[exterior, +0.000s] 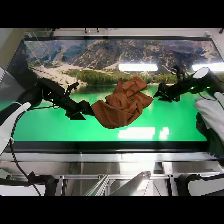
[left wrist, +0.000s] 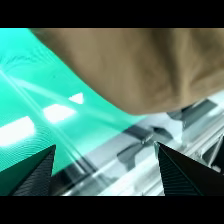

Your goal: Fold the shirts.

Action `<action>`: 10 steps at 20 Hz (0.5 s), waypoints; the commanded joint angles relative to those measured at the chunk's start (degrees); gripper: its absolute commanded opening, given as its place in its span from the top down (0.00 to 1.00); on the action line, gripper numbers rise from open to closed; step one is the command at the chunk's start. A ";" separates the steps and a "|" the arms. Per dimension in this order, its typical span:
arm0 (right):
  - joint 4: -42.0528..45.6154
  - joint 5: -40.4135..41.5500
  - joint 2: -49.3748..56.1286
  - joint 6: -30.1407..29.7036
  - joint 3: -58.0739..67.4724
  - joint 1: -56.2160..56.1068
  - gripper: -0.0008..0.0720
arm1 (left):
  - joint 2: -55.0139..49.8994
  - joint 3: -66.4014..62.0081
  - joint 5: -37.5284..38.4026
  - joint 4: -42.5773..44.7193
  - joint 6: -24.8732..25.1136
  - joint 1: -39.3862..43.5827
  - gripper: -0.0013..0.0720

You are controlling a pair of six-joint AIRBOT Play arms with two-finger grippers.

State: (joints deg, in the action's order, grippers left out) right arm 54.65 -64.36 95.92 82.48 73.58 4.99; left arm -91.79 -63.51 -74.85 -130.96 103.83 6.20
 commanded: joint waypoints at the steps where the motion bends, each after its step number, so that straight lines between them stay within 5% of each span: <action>1: -0.07 0.96 6.16 -0.07 0.42 0.57 0.51 | -0.59 3.32 8.79 -1.27 -0.28 -0.48 0.01; 2: -1.53 0.83 6.93 -1.57 0.42 0.55 0.45 | -1.57 2.45 9.42 -1.25 -0.33 0.13 0.01; 10: -21.62 0.70 9.11 -10.99 0.39 0.44 0.47 | -10.05 -12.72 9.20 -3.32 -0.33 7.06 0.06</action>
State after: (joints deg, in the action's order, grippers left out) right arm 40.86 -63.29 103.94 74.78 73.95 5.48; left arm -99.24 -70.70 -65.95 -132.66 103.48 11.11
